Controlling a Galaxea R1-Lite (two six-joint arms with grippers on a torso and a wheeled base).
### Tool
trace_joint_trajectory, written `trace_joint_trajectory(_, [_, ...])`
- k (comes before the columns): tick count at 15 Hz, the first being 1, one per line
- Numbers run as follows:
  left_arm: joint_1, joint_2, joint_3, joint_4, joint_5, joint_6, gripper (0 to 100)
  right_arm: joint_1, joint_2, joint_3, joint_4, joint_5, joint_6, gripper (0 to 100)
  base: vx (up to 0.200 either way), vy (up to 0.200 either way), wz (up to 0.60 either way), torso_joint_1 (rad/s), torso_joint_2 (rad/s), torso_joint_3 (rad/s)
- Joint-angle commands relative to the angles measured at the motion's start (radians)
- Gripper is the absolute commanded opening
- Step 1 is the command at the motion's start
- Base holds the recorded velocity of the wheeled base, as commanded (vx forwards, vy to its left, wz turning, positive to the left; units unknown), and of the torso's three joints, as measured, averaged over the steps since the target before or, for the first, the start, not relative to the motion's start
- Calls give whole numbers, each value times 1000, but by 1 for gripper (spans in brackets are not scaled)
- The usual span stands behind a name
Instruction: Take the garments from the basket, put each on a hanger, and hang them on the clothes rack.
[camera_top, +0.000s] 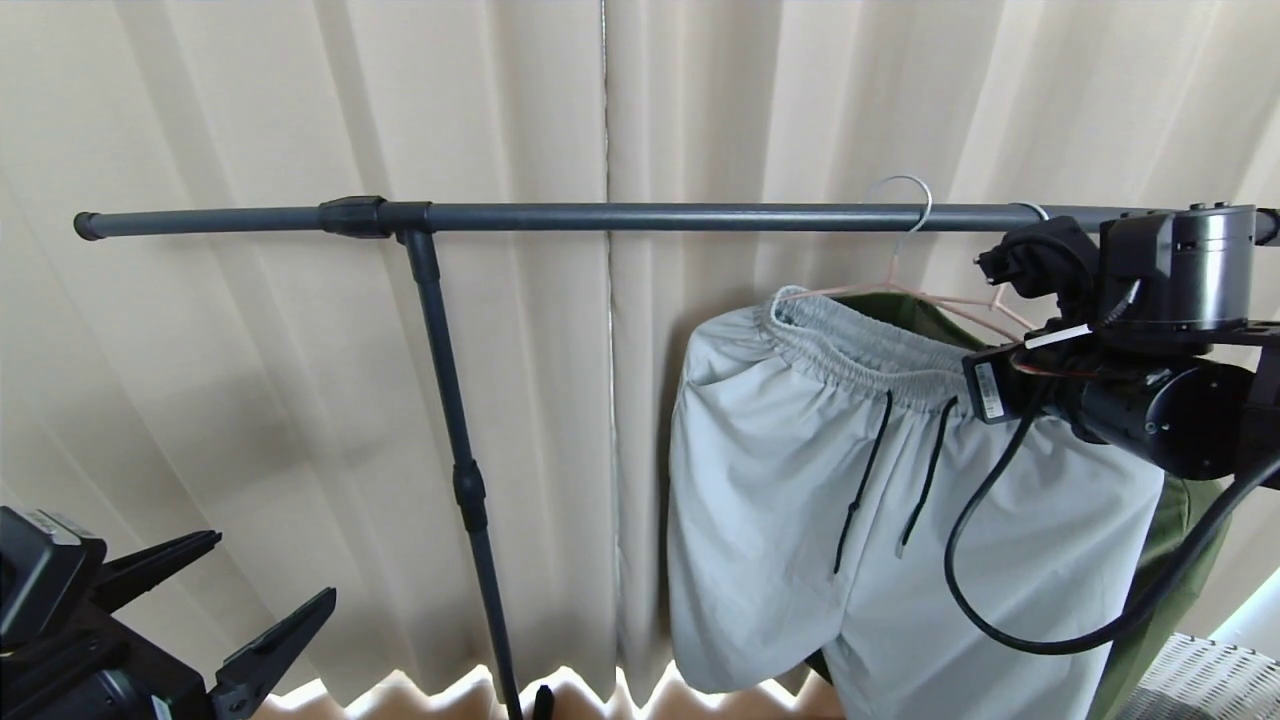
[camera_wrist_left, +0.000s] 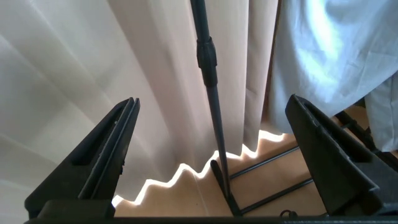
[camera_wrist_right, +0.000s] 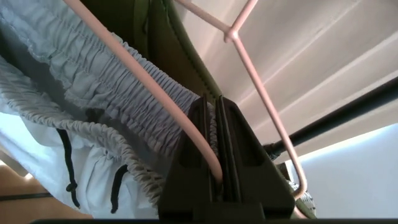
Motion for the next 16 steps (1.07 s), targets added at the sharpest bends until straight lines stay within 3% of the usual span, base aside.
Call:
trace_joint_trajectory(1, [0,1,5,-1,0,1,100,23,23,5,-1,0,-1,0,0,0,0,0,0,0])
trace_joint_trajectory(7, [0,-7,8,1,0,1,100,90,49,-3,-11,0,-1,0,0,0,0,0,0,0])
trace_joint_trajectory(13, [0,-16,15,-1,-2,1,100,95,64,-3,-16,6,-1,0,0,0,0,0,0,0])
trace_joint_trajectory(14, [0,-16,15,1,-2,1,100,95,63,-2,-17,9,1,100,0,0,0,0,0,0])
trace_joint_trajectory(16, [0,-16,15,1,-2,1,100,119,55,1,-19,19,36,100,0,0,0,0,0,0])
